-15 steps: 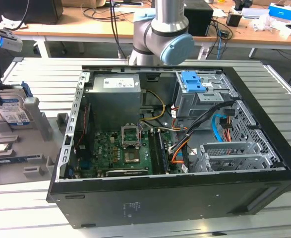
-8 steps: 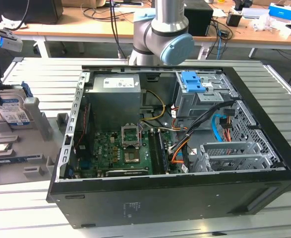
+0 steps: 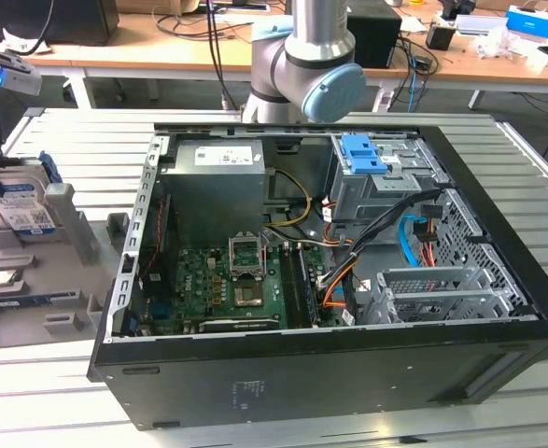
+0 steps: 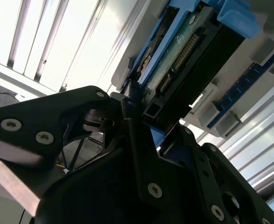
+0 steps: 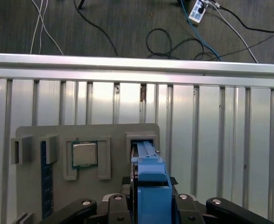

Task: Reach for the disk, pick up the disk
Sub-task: 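Pick up the disk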

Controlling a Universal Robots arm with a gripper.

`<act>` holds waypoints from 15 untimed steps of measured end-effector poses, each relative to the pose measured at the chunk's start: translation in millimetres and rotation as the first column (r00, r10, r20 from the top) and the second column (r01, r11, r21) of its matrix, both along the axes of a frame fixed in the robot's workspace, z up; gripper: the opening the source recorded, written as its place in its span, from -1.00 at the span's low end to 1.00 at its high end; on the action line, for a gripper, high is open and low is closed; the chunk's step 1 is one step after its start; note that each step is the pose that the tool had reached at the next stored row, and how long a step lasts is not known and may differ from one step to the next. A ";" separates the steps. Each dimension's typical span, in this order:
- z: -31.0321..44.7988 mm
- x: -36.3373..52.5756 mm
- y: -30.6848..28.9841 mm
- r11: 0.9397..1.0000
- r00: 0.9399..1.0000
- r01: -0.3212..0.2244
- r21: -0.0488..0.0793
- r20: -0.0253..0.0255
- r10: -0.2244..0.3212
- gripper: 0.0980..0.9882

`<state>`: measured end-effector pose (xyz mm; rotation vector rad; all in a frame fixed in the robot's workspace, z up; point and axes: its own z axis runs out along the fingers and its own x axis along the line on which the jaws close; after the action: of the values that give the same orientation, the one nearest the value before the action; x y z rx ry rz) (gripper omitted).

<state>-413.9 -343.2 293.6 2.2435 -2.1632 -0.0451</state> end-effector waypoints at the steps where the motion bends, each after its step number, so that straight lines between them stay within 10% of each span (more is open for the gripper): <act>1: 2.7 0.0 0.0 1.000 1.000 0.000 0.000 0.000 0.000 -0.40; 15: 31.5 0.0 0.2 1.000 1.000 0.000 0.000 0.000 0.000 -0.40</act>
<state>-413.9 -342.9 325.0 2.2436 -2.1631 -0.0451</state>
